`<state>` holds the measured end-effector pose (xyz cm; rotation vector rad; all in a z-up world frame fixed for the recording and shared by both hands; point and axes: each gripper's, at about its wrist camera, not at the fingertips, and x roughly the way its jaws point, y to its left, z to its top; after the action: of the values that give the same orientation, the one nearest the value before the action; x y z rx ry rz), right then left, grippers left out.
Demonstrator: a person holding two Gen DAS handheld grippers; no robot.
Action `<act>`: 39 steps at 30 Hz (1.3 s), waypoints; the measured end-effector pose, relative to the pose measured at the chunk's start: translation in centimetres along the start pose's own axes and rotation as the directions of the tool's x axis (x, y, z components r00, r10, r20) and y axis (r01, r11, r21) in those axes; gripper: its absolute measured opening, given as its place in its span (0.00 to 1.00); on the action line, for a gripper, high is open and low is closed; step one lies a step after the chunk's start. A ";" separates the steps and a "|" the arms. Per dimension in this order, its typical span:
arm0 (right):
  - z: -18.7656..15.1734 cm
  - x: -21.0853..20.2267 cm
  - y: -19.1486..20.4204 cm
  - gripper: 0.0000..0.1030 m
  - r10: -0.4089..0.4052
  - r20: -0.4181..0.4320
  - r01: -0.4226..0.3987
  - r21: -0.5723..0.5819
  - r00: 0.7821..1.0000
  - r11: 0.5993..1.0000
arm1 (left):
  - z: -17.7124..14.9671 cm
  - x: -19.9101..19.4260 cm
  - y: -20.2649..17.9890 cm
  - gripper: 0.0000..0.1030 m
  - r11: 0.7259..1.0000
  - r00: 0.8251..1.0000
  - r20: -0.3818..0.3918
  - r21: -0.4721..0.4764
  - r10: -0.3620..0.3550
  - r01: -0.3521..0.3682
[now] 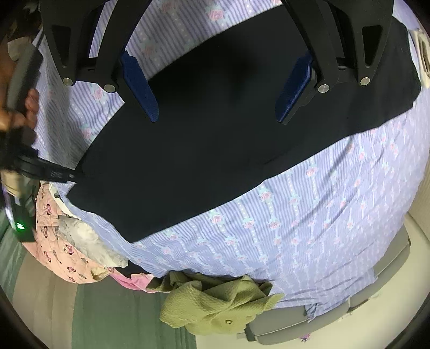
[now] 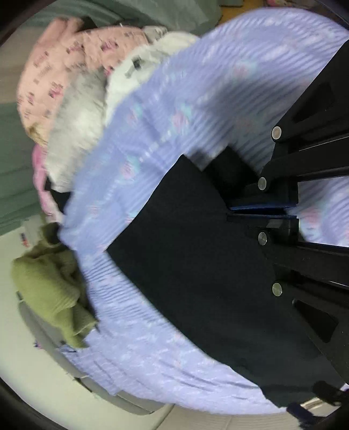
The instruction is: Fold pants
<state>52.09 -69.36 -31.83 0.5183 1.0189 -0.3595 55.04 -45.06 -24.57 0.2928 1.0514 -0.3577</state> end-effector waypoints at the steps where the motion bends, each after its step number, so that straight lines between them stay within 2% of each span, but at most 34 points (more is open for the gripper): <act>1: -0.4 -0.5 -0.1 0.03 -0.014 -0.002 0.014 -0.001 1.000 1.000 | -0.2 -0.1 0.2 0.86 1.000 1.000 -0.005 -0.007 -0.004 0.003; 5: -1.1 0.3 -0.3 0.05 -0.100 -0.058 0.099 -0.029 0.993 0.995 | -1.2 -0.9 0.8 0.86 1.000 1.000 -0.011 -0.026 0.003 -0.004; 6: -1.4 0.3 -0.4 0.15 -0.122 -0.078 0.121 -0.017 0.989 0.992 | -1.4 -1.3 1.1 0.86 1.000 1.000 -0.010 -0.031 0.006 -0.006; 7: -1.7 -0.1 -0.6 0.31 -0.162 -0.095 0.163 -0.002 0.982 0.987 | -1.8 -1.8 1.4 0.86 0.999 1.000 -0.006 -0.038 0.006 -0.007; 9: -2.5 -2.3 -0.3 0.45 -0.212 -0.061 0.214 0.025 0.975 0.977 | -2.5 -3.0 2.5 0.86 0.999 1.000 0.003 -0.054 0.003 -0.003; 11: -3.6 -4.9 1.0 0.46 -0.207 -0.019 0.207 0.008 0.978 0.978 | -3.1 -4.3 3.7 0.86 0.998 1.000 0.013 -0.069 -0.006 0.007; 14: -5.7 -9.0 4.7 0.46 -0.179 0.019 0.180 -0.083 0.984 0.980 | -4.5 -7.0 6.5 0.86 0.996 0.999 0.042 -0.089 0.000 0.004; 17: -8.2 -12.9 9.6 0.46 -0.122 0.057 0.132 -0.205 0.991 0.970 | -6.4 -10.3 10.1 0.87 0.993 0.996 0.086 -0.117 0.012 -0.001; 19: -9.9 -15.2 13.5 0.53 -0.089 0.087 0.111 -0.291 0.992 0.950 | -7.9 -12.4 12.8 0.88 0.991 0.993 0.113 -0.132 0.024 -0.009; 22: -13.0 -18.0 19.5 0.54 -0.024 0.126 0.073 -0.396 0.992 0.915 | -10.5 -15.2 17.1 0.88 0.989 0.989 0.144 -0.149 0.039 -0.017; 24: -15.4 -19.2 23.9 0.55 0.034 0.120 0.023 -0.445 0.992 0.895 | -12.5 -16.7 20.2 0.88 0.986 0.987 0.153 -0.162 0.054 -0.029; 30: -22.0 -20.1 35.3 0.56 0.144 0.036 -0.103 -0.537 0.989 0.837 | -18.9 -20.1 31.4 0.89 0.971 0.983 0.160 -0.234 0.091 -0.052; 34: -26.4 -19.6 42.8 0.56 0.193 -0.025 -0.174 -0.557 0.981 0.812 | -22.6 -20.4 39.1 0.89 0.959 0.984 0.148 -0.280 0.098 -0.054; 39: -30.8 -17.5 51.2 0.56 0.164 -0.045 -0.158 -0.595 0.985 0.788 | -25.2 -19.3 48.3 0.89 0.958 0.971 0.186 -0.272 0.147 -0.093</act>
<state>48.09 -8.92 -17.21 0.0236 1.0063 0.1253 46.90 11.57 -16.19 0.0794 0.8614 -0.1315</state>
